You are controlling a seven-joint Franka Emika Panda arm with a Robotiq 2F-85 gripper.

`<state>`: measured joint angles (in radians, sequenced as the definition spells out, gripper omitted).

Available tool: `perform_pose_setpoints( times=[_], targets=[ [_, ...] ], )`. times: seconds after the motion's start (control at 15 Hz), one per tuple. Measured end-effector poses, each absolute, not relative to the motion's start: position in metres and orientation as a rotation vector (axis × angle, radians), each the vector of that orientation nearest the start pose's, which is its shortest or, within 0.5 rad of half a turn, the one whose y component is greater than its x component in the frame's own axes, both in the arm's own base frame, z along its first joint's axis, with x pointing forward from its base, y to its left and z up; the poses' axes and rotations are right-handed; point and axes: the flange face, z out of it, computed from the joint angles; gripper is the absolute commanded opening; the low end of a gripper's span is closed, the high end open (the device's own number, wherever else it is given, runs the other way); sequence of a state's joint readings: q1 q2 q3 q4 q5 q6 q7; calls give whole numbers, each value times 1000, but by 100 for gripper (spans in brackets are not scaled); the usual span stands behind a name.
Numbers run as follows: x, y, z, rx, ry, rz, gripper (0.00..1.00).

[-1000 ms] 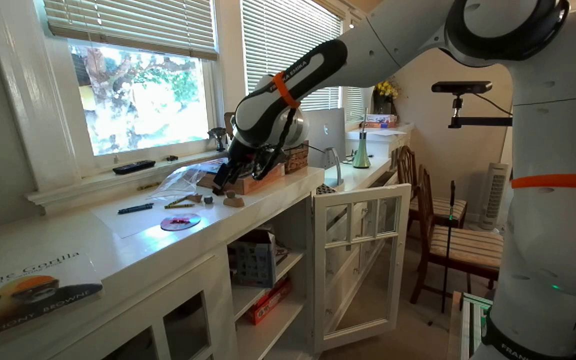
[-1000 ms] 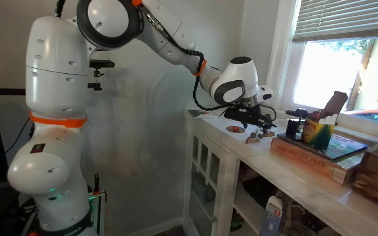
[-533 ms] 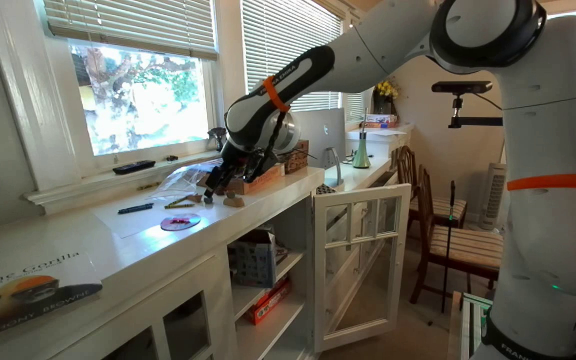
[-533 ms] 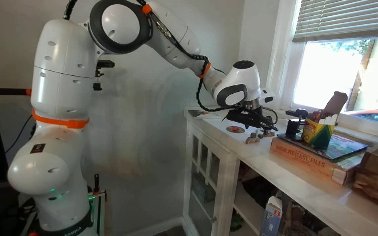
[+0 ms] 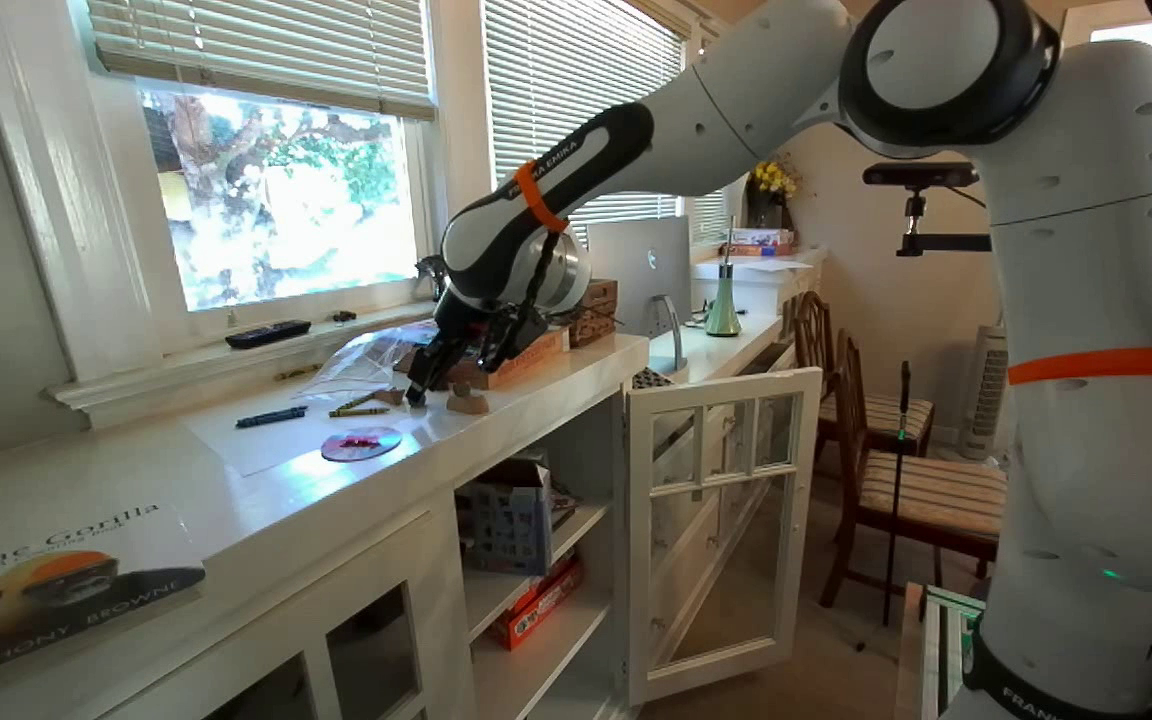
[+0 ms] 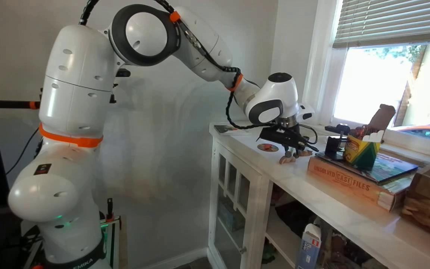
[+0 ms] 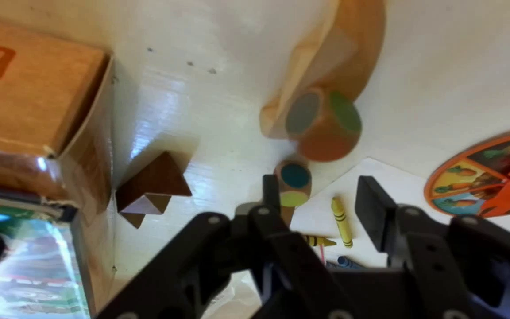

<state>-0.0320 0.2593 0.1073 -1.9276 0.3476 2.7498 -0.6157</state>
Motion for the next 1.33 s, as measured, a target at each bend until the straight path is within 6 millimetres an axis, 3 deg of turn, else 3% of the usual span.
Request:
perform_pose_setpoints(
  times=[0.2, 0.27, 0.33, 0.4, 0.53, 1.07, 1.33],
  targets=[
    [655, 29, 415, -2863, -575, -904, 96],
    [656, 28, 415, -2861, -579, -909, 98],
    [657, 28, 414, -2860, -584, -916, 92],
    [658, 29, 413, -2858, -588, -919, 70],
    [659, 31, 413, -2850, -597, -923, 65],
    [665, 34, 406, -2817, -623, -927, 1],
    [666, 32, 404, -2816, -626, -928, 6]
  ],
)
